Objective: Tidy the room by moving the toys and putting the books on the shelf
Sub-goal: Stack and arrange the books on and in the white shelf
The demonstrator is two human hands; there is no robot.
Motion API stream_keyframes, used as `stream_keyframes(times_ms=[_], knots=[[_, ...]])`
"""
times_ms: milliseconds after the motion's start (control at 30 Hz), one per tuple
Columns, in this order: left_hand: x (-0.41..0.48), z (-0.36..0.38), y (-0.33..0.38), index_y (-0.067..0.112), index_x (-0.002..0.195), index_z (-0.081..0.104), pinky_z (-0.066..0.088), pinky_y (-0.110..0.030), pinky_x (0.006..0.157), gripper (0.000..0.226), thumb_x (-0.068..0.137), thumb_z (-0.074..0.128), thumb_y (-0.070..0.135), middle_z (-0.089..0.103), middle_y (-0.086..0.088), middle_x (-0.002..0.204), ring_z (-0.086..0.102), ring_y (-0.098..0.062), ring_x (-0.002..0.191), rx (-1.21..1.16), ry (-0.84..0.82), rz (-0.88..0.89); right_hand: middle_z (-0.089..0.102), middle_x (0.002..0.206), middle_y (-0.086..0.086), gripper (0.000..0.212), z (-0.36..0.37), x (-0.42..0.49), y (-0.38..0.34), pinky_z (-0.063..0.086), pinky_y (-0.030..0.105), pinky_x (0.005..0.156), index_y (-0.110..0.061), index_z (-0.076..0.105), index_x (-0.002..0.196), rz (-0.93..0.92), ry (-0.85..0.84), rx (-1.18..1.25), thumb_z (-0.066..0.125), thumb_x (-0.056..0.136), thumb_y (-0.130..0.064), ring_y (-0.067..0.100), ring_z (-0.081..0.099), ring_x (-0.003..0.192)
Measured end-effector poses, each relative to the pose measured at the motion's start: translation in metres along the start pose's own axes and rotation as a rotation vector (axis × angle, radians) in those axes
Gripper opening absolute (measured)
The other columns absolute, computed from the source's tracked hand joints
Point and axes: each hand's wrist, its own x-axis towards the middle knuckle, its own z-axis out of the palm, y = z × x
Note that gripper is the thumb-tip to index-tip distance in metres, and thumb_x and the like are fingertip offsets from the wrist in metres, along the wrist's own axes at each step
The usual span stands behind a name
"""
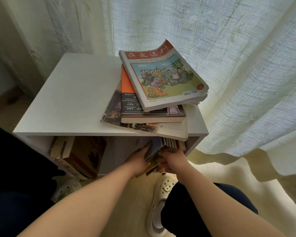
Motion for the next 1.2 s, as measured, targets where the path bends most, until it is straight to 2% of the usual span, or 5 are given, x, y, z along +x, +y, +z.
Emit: stream_keyframes(times_ms=[233, 367, 600, 833, 1200], knots=[[-0.025, -0.015, 0.012, 0.027, 0.142, 0.032, 0.037, -0.023, 0.093, 0.050, 0.095, 0.048, 0.028, 0.049, -0.001, 0.137, 0.049, -0.021, 0.121, -0.014, -0.021, 0.045, 0.058, 0.080, 0.009, 0.013, -0.001, -0.012, -0.004, 0.043, 0.024, 0.051, -0.017, 0.054, 0.083, -0.043, 0.037, -0.081, 0.047, 0.094, -0.013, 0.019, 0.053, 0.066], [-0.039, -0.025, 0.021, 0.023, 0.139, 0.038, 0.038, -0.024, 0.096, 0.045, 0.095, 0.047, 0.026, 0.052, -0.004, 0.135, 0.051, -0.022, 0.120, -0.030, 0.038, 0.039, 0.058, 0.086, 0.003, 0.016, 0.002, -0.019, -0.005, 0.048, 0.032, 0.072, -0.014, 0.057, 0.104, -0.101, 0.135, -0.182, 0.044, 0.093, -0.015, 0.021, 0.056, 0.081], [-0.016, -0.030, 0.022, 0.021, 0.138, 0.038, 0.035, -0.025, 0.093, 0.046, 0.094, 0.051, 0.024, 0.049, -0.005, 0.136, 0.048, -0.020, 0.122, 0.011, 0.024, 0.021, 0.038, 0.145, 0.007, 0.046, 0.009, -0.002, -0.009, 0.024, 0.044, 0.113, -0.021, 0.039, 0.137, -0.232, 0.268, -0.782, 0.037, 0.092, -0.015, 0.032, 0.029, 0.136], [0.022, -0.023, 0.033, 0.019, 0.142, 0.032, 0.036, -0.035, 0.107, 0.051, 0.093, 0.046, 0.018, 0.044, -0.009, 0.140, 0.043, -0.024, 0.128, 0.185, -0.094, 0.066, 0.050, 0.135, 0.009, 0.041, 0.006, 0.013, -0.014, 0.023, 0.039, 0.112, -0.013, 0.051, 0.128, -0.175, 0.268, -0.908, 0.038, 0.089, -0.008, 0.028, 0.033, 0.134], [0.007, -0.017, 0.022, 0.033, 0.144, 0.018, 0.039, -0.034, 0.103, 0.068, 0.088, 0.052, 0.013, 0.032, -0.004, 0.147, 0.040, -0.026, 0.130, 0.224, -0.083, 0.129, 0.055, 0.127, 0.009, 0.036, 0.003, 0.013, -0.008, 0.029, 0.038, 0.108, -0.012, 0.052, 0.122, -0.233, 0.311, -0.869, 0.038, 0.089, -0.006, 0.028, 0.039, 0.129]])
